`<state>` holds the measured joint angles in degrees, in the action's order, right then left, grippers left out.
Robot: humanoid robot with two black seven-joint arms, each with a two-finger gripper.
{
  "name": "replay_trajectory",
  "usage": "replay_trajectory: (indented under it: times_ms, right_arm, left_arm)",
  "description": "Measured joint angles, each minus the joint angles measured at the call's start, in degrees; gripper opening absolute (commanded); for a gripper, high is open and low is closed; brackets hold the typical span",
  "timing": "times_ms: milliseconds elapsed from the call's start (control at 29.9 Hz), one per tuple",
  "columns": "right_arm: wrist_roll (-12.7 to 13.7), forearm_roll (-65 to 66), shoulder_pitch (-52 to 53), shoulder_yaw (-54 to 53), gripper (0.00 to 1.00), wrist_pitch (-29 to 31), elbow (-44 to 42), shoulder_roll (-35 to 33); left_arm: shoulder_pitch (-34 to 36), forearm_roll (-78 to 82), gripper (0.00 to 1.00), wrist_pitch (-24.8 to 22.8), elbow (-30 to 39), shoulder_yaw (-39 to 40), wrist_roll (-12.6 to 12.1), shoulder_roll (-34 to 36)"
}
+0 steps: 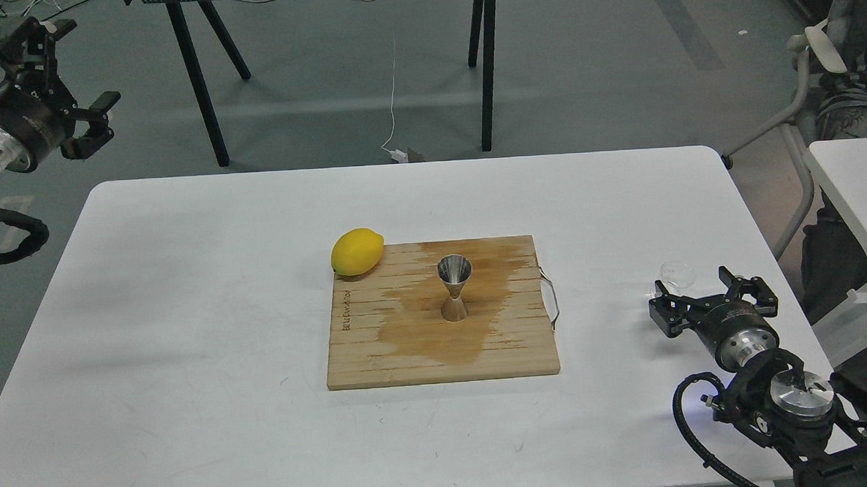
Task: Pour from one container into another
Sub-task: 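Lower the right gripper to the small clear glass cup, then close the right gripper on the glass cup and lift it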
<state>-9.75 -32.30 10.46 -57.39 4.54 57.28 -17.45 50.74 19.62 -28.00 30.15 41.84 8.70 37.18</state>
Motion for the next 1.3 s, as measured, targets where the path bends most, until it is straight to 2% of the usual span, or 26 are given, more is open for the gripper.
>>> replay_trajectory:
  times_ms: [468, 669, 1137, 1204, 1304]
  right_arm:
    - [0.95, 1.63, 2.66, 0.58, 0.95, 2.6, -7.58, 3.36]
    - [0.97, 1.7, 4.04, 1.43, 0.88, 3.07, -9.97, 4.5]
    - [0.97, 3.69, 4.82, 1.69, 0.47, 4.14, -11.35, 5.31]
    - [0.97, 4.0, 4.84, 1.68, 0.45, 4.18, -11.44, 5.33]
    - [0.97, 4.22, 4.85, 1.72, 0.33, 4.19, -11.48, 5.44]
  left_arm:
    - [-0.11, -0.03, 1.0, 0.0, 0.0, 0.0, 0.08, 0.43]
    - [-0.11, -0.03, 1.0, 0.0, 0.0, 0.0, 0.07, 0.43]
    - [-0.11, -0.03, 1.0, 0.0, 0.0, 0.0, 0.07, 0.43]
    - [-0.11, -0.03, 1.0, 0.0, -0.01, 0.0, 0.08, 0.44]
    - [-0.11, -0.03, 1.0, 0.0, 0.0, 0.0, 0.09, 0.62]
